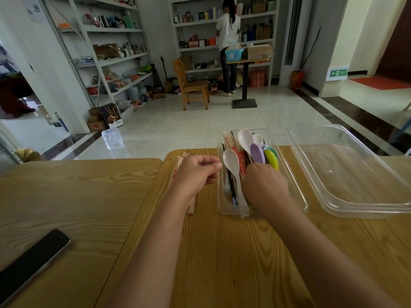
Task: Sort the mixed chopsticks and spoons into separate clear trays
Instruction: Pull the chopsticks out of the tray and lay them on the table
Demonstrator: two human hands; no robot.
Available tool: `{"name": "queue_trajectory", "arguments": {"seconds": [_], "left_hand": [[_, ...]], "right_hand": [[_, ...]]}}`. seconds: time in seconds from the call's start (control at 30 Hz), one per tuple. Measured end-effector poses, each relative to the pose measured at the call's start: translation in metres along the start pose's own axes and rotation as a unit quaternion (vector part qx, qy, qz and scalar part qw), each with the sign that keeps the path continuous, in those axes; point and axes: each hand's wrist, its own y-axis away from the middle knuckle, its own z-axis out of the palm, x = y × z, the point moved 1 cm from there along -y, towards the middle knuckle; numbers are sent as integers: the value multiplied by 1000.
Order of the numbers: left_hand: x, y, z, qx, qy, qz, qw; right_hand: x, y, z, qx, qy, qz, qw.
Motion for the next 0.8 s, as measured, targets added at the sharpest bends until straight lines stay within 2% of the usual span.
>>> {"name": "queue_trajectory", "arguments": {"seconds": [0.13,0.37,0.57,0.8], "left_hand": [[0,0,0,2,-5,2,1000],[1,1,1,4,-11,3,1000],[1,1,6,-9,4,1,1000],[5,2,10,-22,25,0,999]], "right_hand": [[3,-5,5,-24,-38,-4,999],[10,-12,-4,-4,-142,29,989],[7,-15,-13,-2,-186,-30,982],[-8,-12,-21,-58,-228,-54,970]]}}
